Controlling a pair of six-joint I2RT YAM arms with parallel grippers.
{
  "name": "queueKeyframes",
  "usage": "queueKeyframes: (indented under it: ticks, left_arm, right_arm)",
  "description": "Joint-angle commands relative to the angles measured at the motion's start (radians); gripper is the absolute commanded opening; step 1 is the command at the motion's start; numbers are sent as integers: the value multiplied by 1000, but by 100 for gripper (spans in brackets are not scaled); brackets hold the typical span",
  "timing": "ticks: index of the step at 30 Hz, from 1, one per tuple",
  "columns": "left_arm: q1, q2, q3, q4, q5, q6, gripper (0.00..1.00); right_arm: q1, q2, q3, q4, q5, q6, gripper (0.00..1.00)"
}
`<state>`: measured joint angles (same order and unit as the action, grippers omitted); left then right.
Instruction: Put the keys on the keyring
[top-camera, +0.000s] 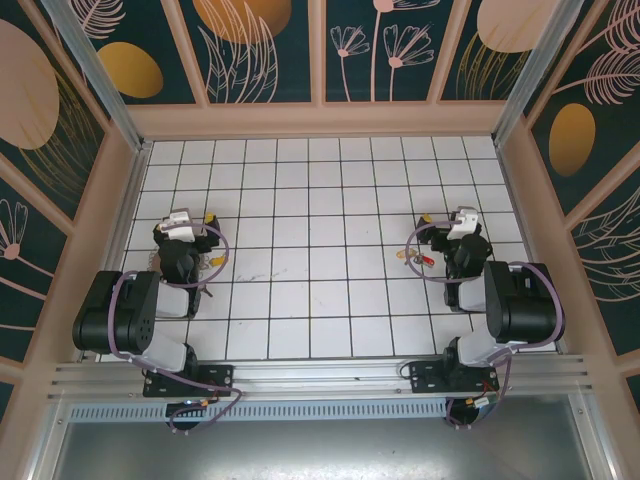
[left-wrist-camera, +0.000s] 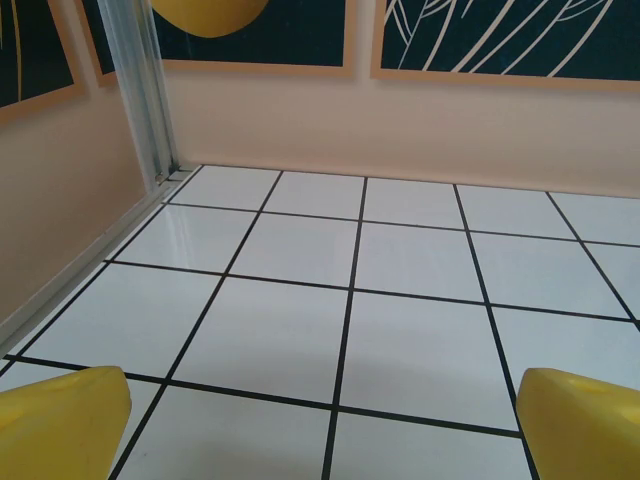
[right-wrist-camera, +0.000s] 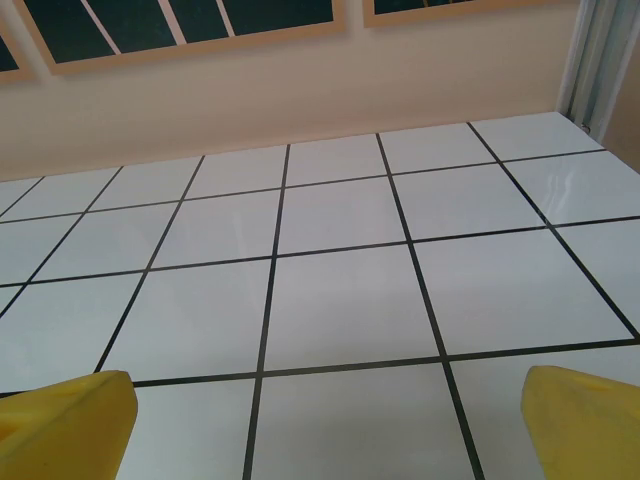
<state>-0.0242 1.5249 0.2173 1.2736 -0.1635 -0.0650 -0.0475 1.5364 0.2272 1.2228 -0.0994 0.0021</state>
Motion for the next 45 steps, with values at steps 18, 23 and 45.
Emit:
queueKeyframes:
  ticks: [18, 23, 45]
  left_arm:
    - [6, -6, 17, 1, 17, -4, 99]
    - [6, -9, 11, 9, 16, -2, 99]
    - [6, -468, 144, -779, -293, -419, 99]
  right_arm:
    - [-5, 1, 16, 6, 13, 11, 99]
    - [-5, 1, 14, 8, 17, 9, 99]
    - [28, -269, 400, -948, 78, 299, 99]
